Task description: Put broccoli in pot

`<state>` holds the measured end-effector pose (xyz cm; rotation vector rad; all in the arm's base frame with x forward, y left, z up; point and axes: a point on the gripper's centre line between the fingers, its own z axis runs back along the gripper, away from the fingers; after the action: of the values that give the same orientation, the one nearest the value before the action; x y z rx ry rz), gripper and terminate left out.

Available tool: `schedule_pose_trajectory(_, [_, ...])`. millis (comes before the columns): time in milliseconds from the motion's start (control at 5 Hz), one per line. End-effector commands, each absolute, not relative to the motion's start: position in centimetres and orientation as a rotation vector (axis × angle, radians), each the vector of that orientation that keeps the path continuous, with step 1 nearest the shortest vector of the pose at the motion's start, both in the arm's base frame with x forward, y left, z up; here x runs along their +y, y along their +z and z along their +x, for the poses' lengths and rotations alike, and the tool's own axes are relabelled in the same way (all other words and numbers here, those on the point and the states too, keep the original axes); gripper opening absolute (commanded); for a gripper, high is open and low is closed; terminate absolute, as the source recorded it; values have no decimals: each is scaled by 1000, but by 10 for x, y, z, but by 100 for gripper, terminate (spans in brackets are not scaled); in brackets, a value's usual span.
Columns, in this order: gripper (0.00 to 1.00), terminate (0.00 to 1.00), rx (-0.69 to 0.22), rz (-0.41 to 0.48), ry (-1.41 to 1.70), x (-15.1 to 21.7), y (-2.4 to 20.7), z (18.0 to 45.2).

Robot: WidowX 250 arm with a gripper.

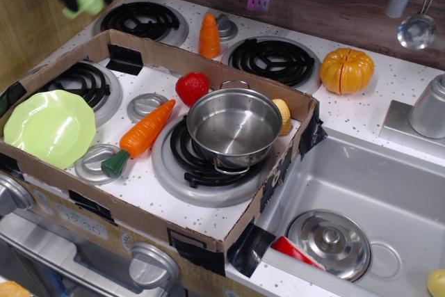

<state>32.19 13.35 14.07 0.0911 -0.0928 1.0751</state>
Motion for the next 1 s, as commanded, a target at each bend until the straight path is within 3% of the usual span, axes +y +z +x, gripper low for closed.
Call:
schedule_pose_trajectory(0, [0,0,-107,-32,1007,83,176,307])
schedule_pose_trajectory(200, [0,0,-18,-72,984,62,167,306])
schedule_pose_trajectory(600, [0,0,-39,-160,913,23,149,306])
schedule_pose_trajectory(800, [0,0,-76,-93,839,8,154,311])
